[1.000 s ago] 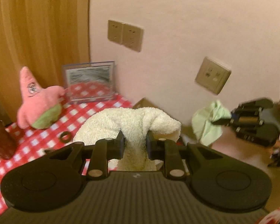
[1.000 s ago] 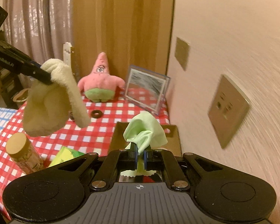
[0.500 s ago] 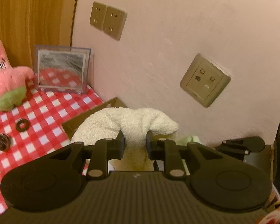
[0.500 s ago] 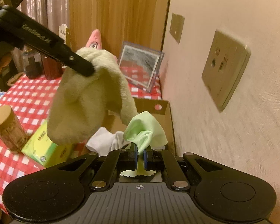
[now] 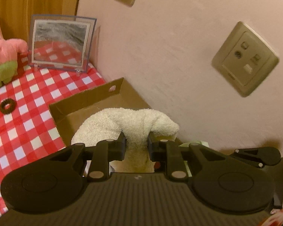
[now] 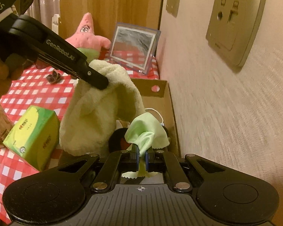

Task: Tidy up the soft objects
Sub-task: 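Lower the cream towel into the box and open left gripper while right gripper holds green cloth, then lower the light green cloth into the box and open the right gripper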

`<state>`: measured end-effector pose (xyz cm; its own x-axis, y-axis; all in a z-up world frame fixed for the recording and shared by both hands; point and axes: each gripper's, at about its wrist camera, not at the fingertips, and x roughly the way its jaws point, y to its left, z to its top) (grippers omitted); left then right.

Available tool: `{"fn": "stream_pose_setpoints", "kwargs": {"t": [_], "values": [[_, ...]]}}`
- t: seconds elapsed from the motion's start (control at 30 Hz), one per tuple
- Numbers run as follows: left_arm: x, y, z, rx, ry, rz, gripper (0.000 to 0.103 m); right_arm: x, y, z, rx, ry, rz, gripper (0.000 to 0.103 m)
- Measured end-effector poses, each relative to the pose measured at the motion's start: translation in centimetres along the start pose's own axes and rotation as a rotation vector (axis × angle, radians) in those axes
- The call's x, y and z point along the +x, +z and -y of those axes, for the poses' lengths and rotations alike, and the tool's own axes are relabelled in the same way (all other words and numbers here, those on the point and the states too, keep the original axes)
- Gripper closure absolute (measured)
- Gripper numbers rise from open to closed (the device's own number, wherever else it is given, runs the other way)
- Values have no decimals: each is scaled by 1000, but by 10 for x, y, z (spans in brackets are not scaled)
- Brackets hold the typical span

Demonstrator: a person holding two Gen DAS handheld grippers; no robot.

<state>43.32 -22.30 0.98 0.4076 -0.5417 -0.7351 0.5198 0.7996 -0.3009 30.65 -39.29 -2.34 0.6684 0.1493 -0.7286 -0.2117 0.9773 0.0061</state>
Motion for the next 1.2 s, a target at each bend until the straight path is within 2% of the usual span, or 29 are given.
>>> {"fn": "stream_pose_setpoints", "kwargs": {"t": [0.07,0.13,0.23,0.63,0.87,1.2], "values": [[8,-2,0,1,8,-9,82,4,0,3,6,0,-3,97],[16,-3,0,2,5,-23,74,6,0,5,4,-3,-5,97],[17,-5,-1,10,21,-12,70,9,-1,7,9,-3,-10,97],[-29,-9,-10,-3,45,71,65,7,-1,8,23,6,-4,97],[-54,-26,-16,-14,95,105,65,-1,4,7,30,10,18,97],[-74,-55,-28,-65,129,145,62,4,13,4,34,14,23,97]]}}
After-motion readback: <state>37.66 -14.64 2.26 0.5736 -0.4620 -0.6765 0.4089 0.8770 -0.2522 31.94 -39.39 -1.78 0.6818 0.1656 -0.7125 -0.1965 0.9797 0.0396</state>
